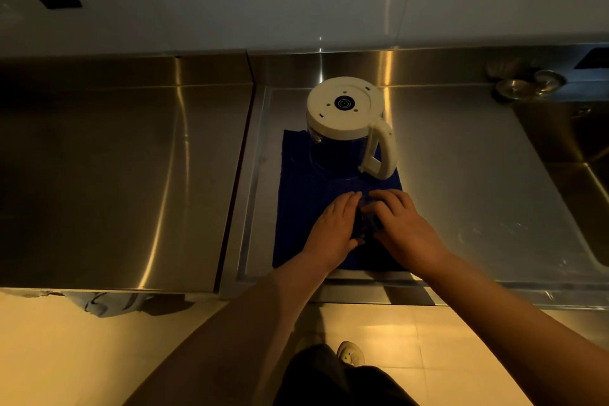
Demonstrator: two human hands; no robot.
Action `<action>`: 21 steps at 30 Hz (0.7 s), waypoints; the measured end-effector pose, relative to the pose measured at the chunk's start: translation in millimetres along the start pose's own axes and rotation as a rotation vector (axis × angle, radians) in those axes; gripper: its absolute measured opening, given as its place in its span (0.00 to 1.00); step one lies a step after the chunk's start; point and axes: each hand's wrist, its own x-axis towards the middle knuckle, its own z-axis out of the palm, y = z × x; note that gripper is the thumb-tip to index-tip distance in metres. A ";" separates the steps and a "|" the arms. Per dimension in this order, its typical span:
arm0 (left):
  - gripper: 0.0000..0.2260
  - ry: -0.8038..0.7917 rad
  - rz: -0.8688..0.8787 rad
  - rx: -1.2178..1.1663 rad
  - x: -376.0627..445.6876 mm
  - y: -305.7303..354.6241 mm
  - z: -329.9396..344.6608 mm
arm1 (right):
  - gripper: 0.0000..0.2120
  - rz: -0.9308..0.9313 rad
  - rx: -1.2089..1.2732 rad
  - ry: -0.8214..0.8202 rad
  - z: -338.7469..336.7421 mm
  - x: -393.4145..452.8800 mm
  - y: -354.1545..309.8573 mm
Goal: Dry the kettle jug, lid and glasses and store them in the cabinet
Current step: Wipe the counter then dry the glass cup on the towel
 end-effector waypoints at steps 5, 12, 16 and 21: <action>0.38 0.065 0.148 0.135 -1.2 -10.7 -16.6 | 0.25 0.020 0.128 0.064 1.8 -5.0 -3.9; 0.37 0.025 0.152 0.237 -13.9 -26.1 -35.6 | 0.22 0.096 0.332 -0.012 15.2 4.3 -18.5; 0.38 0.004 0.119 0.271 -17.1 -25.5 -31.3 | 0.24 0.118 0.305 -0.057 27.9 3.3 -16.0; 0.38 -0.016 0.179 0.311 -11.6 -20.7 -24.5 | 0.25 0.178 0.282 -0.080 37.3 -5.3 -6.5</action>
